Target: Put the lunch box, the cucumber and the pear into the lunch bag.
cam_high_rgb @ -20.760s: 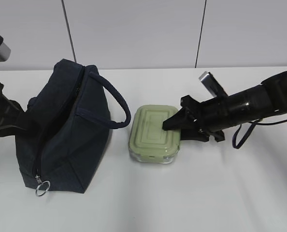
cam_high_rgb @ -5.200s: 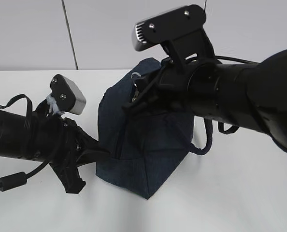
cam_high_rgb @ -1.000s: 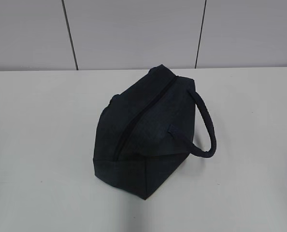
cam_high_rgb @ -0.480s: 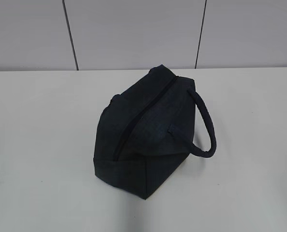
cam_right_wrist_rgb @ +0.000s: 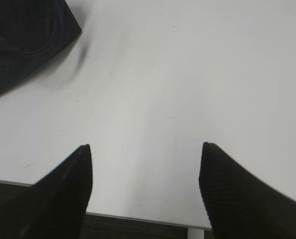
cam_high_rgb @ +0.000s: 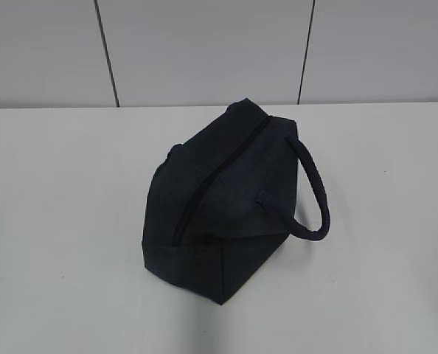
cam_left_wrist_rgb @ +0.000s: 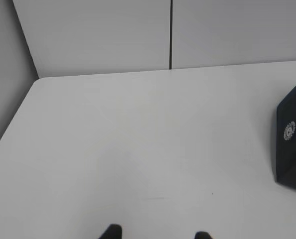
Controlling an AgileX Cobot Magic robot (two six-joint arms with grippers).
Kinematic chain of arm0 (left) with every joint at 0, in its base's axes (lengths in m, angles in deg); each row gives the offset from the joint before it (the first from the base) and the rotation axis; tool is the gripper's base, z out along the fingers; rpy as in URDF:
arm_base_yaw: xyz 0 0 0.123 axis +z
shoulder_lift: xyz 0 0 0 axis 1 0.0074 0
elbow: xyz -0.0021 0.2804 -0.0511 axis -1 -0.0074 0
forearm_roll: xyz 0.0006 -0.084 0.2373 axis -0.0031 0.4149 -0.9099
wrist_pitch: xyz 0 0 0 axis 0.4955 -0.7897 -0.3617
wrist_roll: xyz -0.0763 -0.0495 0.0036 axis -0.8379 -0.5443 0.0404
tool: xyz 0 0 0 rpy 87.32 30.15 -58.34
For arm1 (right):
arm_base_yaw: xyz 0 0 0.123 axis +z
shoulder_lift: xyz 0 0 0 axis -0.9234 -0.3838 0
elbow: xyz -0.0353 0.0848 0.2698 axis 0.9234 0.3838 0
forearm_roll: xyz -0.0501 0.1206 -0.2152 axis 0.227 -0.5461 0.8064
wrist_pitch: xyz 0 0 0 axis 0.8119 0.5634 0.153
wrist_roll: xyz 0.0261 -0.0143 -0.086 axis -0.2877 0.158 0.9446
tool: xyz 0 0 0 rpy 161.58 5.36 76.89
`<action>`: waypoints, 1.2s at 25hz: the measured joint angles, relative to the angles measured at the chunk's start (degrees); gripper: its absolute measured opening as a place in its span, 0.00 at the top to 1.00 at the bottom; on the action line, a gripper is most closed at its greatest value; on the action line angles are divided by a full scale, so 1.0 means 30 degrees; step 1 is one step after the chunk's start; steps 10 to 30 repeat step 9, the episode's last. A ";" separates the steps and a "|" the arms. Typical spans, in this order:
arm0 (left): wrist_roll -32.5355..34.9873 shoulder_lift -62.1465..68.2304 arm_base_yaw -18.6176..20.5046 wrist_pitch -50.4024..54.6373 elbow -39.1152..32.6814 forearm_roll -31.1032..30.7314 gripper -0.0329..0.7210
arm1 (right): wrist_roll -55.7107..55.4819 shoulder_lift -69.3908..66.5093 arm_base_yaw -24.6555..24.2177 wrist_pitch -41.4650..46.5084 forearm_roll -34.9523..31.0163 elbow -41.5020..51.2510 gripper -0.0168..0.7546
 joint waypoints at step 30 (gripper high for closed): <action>0.0000 0.0000 0.0000 0.0000 0.0000 0.0000 0.60 | 0.0000 0.0000 0.0000 0.0000 0.0000 0.0000 0.31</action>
